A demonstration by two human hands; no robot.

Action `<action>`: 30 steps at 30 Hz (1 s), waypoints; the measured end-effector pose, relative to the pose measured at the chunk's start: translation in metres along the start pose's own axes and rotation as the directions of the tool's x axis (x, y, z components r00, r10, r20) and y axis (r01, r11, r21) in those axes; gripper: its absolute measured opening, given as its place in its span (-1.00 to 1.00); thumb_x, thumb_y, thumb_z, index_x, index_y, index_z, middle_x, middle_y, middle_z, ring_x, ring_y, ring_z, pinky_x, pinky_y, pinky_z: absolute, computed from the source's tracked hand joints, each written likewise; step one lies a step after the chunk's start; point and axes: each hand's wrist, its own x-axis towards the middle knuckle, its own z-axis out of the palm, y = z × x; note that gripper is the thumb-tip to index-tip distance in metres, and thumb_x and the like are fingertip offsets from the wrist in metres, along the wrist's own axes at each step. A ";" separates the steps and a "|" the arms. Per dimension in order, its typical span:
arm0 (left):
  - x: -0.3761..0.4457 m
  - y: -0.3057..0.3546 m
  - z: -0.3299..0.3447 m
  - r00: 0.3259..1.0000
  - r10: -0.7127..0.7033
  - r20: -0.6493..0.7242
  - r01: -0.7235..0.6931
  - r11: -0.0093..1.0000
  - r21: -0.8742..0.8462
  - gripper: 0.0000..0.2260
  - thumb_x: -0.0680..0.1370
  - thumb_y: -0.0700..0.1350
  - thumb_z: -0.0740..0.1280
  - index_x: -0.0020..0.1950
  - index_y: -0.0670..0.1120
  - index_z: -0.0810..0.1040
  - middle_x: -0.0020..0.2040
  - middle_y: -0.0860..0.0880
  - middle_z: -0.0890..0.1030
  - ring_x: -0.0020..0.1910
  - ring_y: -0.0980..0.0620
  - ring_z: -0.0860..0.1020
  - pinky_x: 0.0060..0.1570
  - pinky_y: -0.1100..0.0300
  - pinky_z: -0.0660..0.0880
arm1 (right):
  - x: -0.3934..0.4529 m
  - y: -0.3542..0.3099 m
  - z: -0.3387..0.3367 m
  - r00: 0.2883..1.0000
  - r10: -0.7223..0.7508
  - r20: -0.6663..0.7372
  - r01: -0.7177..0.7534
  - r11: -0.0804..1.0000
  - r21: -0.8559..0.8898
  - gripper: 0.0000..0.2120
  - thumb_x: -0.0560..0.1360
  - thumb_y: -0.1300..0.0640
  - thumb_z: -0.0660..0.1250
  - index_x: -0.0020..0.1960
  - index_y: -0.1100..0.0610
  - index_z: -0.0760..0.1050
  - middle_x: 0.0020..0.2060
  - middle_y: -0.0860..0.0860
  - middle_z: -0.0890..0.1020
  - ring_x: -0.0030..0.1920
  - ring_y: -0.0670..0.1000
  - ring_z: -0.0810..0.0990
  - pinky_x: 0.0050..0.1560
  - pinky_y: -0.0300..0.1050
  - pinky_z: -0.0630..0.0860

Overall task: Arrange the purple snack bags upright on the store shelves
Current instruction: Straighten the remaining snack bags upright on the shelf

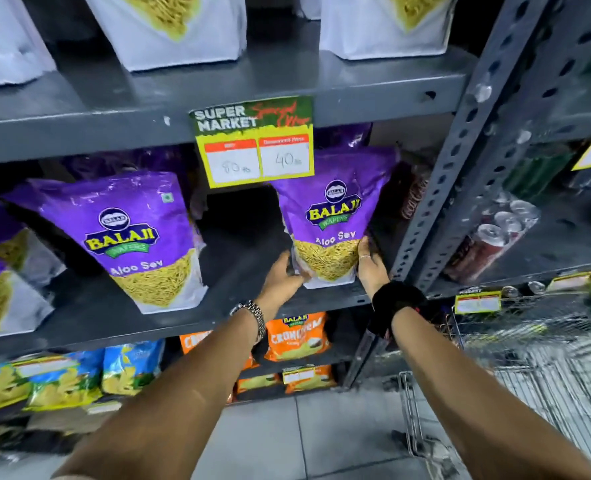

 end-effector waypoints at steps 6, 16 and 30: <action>0.007 -0.002 0.009 0.995 0.031 -0.098 -0.036 0.998 -0.042 -0.53 0.37 -0.18 0.47 0.25 -0.06 0.44 0.17 -0.06 0.61 0.13 -0.01 0.57 0.19 0.03 0.51 | 0.007 -0.003 0.005 1.000 0.007 0.023 -0.010 0.995 0.100 -0.48 0.57 -0.06 0.07 0.41 0.25 0.23 0.46 0.12 0.30 0.46 0.07 0.24 0.31 -0.30 0.16; 0.000 -0.006 0.011 0.988 -0.017 -0.155 0.005 0.997 -0.079 -0.56 0.42 -0.14 0.43 0.28 -0.11 0.44 0.20 -0.05 0.60 0.13 0.03 0.56 0.20 0.11 0.50 | 0.009 0.020 0.005 0.998 0.032 -0.050 -0.028 0.996 0.085 -0.65 0.50 -0.18 0.13 0.09 0.03 0.46 0.23 0.16 0.52 0.32 0.22 0.43 0.39 0.14 0.33; -0.081 -0.079 -0.148 0.849 -0.419 -0.322 0.118 0.744 -0.658 -0.74 0.52 -0.39 0.08 -0.30 -0.11 0.30 -0.46 -0.08 0.40 -0.45 0.05 0.40 -0.48 0.37 0.37 | -0.056 0.030 0.147 0.950 0.124 0.286 -0.148 0.987 0.063 -0.87 0.56 0.23 0.12 -0.09 0.17 0.43 -0.23 0.10 0.52 -0.34 -0.06 0.45 -0.51 -0.36 0.44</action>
